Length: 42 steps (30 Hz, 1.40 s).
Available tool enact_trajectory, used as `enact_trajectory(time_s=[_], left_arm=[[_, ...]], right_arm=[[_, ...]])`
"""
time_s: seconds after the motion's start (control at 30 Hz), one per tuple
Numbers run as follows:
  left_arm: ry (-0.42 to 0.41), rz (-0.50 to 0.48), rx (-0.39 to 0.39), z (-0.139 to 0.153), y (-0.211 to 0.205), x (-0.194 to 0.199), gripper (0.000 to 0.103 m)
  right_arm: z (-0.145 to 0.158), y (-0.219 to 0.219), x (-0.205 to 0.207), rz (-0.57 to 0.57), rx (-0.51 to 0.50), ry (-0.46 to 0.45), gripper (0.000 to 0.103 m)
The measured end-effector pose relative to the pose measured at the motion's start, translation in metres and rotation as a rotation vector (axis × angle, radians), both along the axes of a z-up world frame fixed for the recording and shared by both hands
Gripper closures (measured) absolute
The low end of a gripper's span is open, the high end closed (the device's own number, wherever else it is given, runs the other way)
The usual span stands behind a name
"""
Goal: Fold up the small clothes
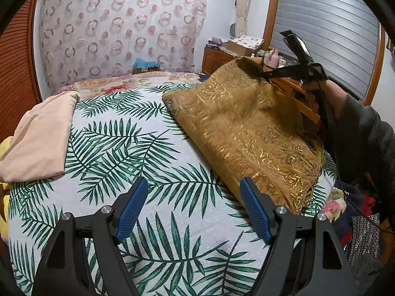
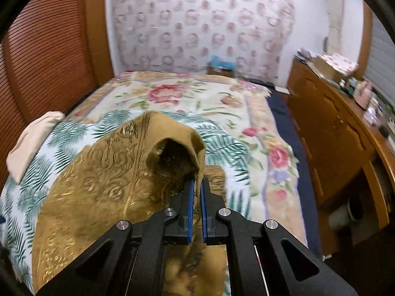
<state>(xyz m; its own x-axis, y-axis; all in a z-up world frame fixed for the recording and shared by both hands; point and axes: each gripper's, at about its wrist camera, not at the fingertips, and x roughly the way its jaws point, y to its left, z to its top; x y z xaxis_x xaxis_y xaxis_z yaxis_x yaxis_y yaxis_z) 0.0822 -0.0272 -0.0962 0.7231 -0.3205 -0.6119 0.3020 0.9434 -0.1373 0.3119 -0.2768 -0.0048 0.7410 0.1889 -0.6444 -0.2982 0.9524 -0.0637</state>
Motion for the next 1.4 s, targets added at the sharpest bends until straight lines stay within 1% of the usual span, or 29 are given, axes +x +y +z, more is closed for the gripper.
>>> enact_trajectory(time_s=[0.1,0.17,0.2,0.23,0.33,0.4,0.5,0.57,0.67,0.77,0.87,0.9,0.93,0.97,1.0,1.1,1.17,1.2,1.23,1.33,1.4], left_arm=[[0.004,-0.004,0.005,-0.001,-0.001,0.000,0.026],[0.005,-0.007,0.005,-0.002,-0.002,0.000,0.026],[0.005,-0.010,0.005,-0.001,-0.003,-0.001,0.026],[0.007,-0.014,0.004,-0.002,-0.004,0.000,0.026],[0.010,-0.022,0.004,-0.004,-0.007,0.001,0.026],[0.013,-0.027,0.000,-0.006,-0.010,0.002,0.026],[0.020,-0.036,-0.001,-0.008,-0.016,0.003,0.026],[0.023,-0.047,-0.001,-0.010,-0.021,0.003,0.026],[0.028,-0.061,0.005,-0.012,-0.028,0.003,0.026],[0.035,-0.080,0.016,-0.014,-0.037,0.003,0.026],[0.042,-0.091,0.021,-0.016,-0.043,0.003,0.026],[0.045,-0.096,0.023,-0.017,-0.045,0.003,0.026],[0.046,-0.097,0.025,-0.017,-0.047,0.003,0.026],[0.048,-0.099,0.027,-0.018,-0.048,0.003,0.026],[0.049,-0.101,0.029,-0.018,-0.050,0.002,0.026],[0.050,-0.105,0.032,-0.018,-0.053,0.002,0.026],[0.052,-0.107,0.029,-0.018,-0.053,0.000,0.026],[0.053,-0.109,0.026,-0.019,-0.054,-0.001,0.026],[0.055,-0.112,0.023,-0.019,-0.054,-0.001,0.026],[0.066,-0.127,0.015,-0.022,-0.058,-0.003,0.026],[0.070,-0.137,0.009,-0.024,-0.060,-0.005,0.026]], right_arm=[[-0.002,-0.003,0.009,-0.060,0.004,0.012,0.098],[-0.002,-0.004,0.011,-0.111,0.002,0.024,0.084],[-0.001,-0.001,0.011,-0.118,-0.002,0.028,0.072],[0.000,0.002,0.008,-0.117,-0.005,0.026,0.066],[0.002,-0.001,-0.008,-0.087,0.014,0.024,0.065],[0.001,-0.004,-0.025,-0.040,0.029,0.036,0.065],[-0.004,-0.006,-0.059,0.018,0.011,0.042,0.065],[-0.012,-0.007,-0.087,0.059,0.019,0.046,0.065],[-0.026,-0.012,-0.122,0.079,0.033,0.058,0.065],[-0.043,-0.015,-0.148,0.082,0.036,0.070,0.065],[-0.053,-0.019,-0.161,0.093,0.047,0.083,0.065],[-0.055,-0.026,-0.161,0.094,0.051,0.088,0.066],[-0.056,-0.029,-0.162,0.097,0.051,0.087,0.081],[-0.058,-0.031,-0.163,0.107,0.055,0.087,0.091],[-0.059,-0.034,-0.165,0.120,0.064,0.089,0.098],[-0.055,-0.042,-0.179,0.123,0.081,0.061,0.101],[-0.049,-0.051,-0.189,0.099,0.083,0.033,0.101],[-0.049,-0.053,-0.202,0.087,0.089,0.024,0.101],[-0.050,-0.058,-0.206,0.073,0.094,0.020,0.101],[-0.055,-0.070,-0.214,0.033,0.120,0.028,0.101],[-0.062,-0.071,-0.215,0.031,0.135,0.043,0.101]])
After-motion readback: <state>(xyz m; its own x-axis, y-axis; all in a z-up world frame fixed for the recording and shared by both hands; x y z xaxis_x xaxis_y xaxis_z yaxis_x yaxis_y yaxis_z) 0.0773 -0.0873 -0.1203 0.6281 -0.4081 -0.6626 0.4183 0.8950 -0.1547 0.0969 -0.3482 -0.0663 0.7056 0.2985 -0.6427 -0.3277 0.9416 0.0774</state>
